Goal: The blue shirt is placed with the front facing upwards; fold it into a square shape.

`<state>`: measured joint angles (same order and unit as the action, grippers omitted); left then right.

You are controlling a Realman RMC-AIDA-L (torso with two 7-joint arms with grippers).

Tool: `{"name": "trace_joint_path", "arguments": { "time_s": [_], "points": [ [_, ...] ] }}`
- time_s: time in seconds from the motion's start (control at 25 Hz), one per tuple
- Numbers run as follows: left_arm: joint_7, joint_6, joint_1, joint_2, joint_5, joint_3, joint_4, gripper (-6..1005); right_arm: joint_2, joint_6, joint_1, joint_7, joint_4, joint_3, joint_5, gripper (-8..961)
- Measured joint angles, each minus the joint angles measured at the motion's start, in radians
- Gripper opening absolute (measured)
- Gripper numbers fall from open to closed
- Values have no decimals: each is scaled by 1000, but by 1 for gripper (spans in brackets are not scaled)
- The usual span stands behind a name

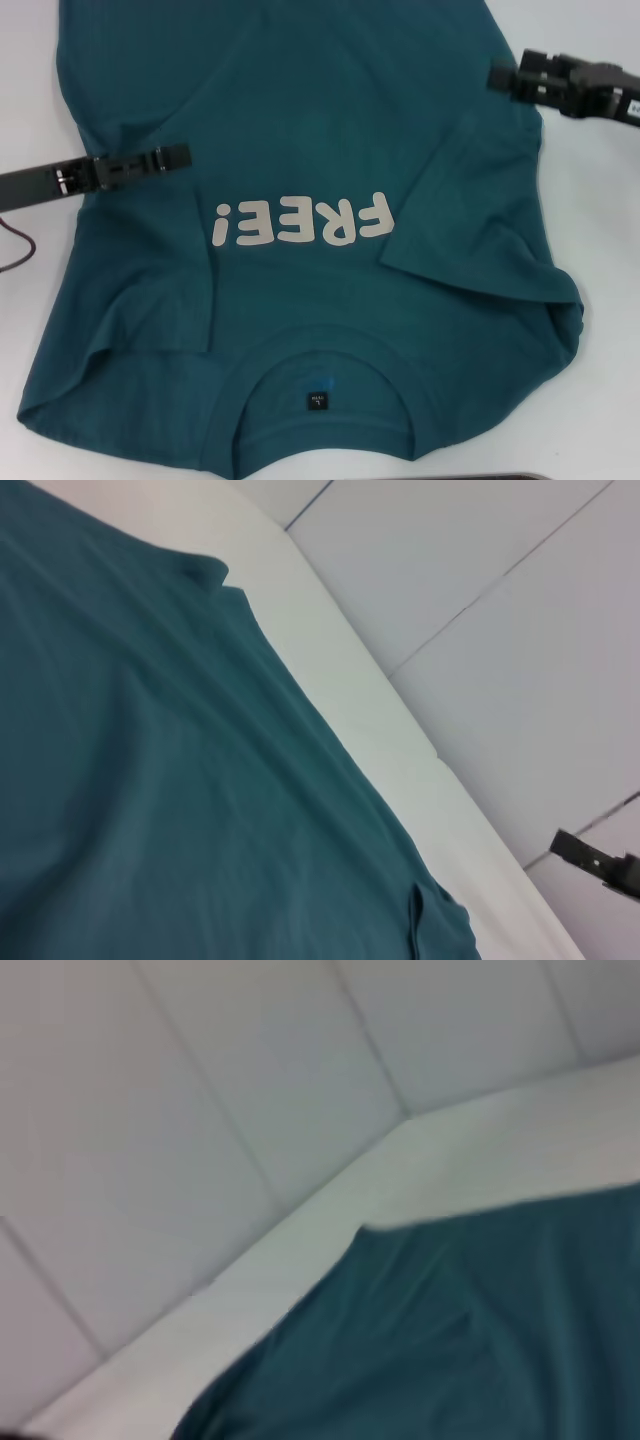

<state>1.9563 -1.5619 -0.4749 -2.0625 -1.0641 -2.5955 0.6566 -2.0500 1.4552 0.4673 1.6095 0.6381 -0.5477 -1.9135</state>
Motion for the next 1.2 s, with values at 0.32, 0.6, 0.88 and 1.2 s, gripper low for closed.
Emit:
{"name": "trace_joint_path", "arguments": {
  "time_s": [0.32, 0.6, 0.88, 1.2],
  "points": [
    [3, -64, 23, 1, 83, 0, -4, 917, 42, 176, -15, 6, 9, -3, -174, 911],
    [29, -153, 72, 28, 102, 2, 2, 917, 54, 288, -18, -22, 11, -7, -219, 904],
    [109, -200, 110, 63, 127, -3, 10, 917, 51, 276, 7, -20, 10, -9, -251, 896],
    [188, -186, 135, 116, 148, -14, 23, 917, 54, 267, 24, -22, 10, -2, -250, 895]
  ]
}}
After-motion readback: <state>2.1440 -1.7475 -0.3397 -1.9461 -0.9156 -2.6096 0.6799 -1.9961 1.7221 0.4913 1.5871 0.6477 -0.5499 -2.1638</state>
